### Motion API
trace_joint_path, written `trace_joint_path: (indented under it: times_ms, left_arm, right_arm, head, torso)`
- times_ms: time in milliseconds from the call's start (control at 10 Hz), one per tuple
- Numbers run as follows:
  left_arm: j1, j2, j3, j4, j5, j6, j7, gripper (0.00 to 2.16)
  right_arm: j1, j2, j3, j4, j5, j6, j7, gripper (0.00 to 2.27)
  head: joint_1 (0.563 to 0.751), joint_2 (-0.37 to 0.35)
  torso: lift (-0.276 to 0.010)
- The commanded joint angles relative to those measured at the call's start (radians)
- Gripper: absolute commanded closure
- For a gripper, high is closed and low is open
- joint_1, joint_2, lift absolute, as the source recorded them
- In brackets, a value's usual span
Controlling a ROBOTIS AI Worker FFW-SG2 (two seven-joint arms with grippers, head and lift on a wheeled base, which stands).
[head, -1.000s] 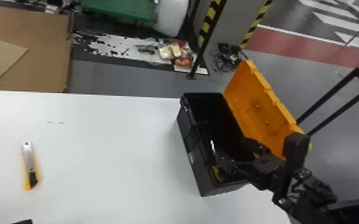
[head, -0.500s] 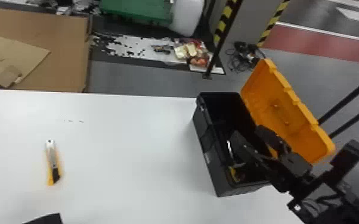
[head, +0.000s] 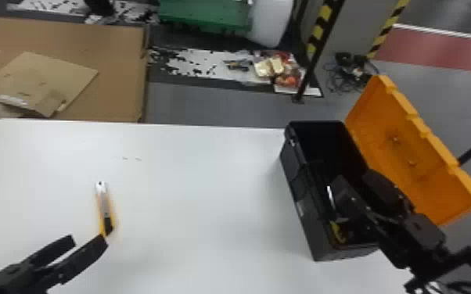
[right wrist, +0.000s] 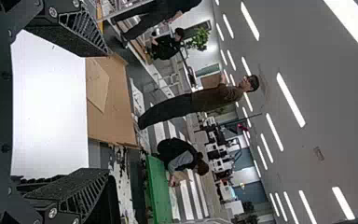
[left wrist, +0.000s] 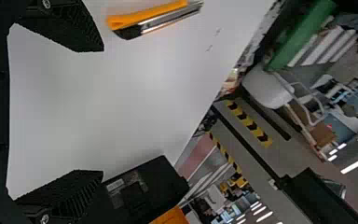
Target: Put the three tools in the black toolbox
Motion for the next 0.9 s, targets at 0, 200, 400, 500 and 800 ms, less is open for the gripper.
trace_joint_path:
  times_ms: [0, 200, 400, 500, 800]
  left_arm:
    - [0.027, 0.0, -0.04, 0.037, -0.008, -0.26, 0.036, 0.07]
    - [0.056, 0.0, -0.063, 0.053, -0.018, -0.414, 0.079, 0.08]
    - [0.079, 0.0, -0.098, 0.051, -0.063, -0.552, 0.193, 0.08]
    - [0.078, 0.0, -0.124, 0.057, -0.078, -0.564, 0.275, 0.08]
    - [0.033, -0.005, -0.239, 0.088, -0.031, -0.57, 0.532, 0.08]
  right_arm:
    - [0.005, 0.009, 0.007, 0.002, 0.013, -0.001, 0.001, 0.13]
    - [0.005, 0.009, 0.017, 0.002, 0.031, 0.011, -0.001, 0.13]
    - [0.005, 0.009, 0.039, 0.005, 0.045, 0.008, -0.001, 0.13]
    - [0.002, 0.009, 0.045, 0.005, 0.052, 0.011, -0.001, 0.13]
    - [-0.001, 0.004, 0.06, 0.006, 0.071, 0.011, -0.001, 0.13]
  head:
    - [0.695, -0.136]
    - [0.695, -0.108]
    - [0.695, -0.084]
    - [0.695, -0.047]
    - [0.695, -0.019]
  torso:
    - [-0.055]
    - [-0.055]
    - [-0.055]
    - [-0.055]
    - [-0.055]
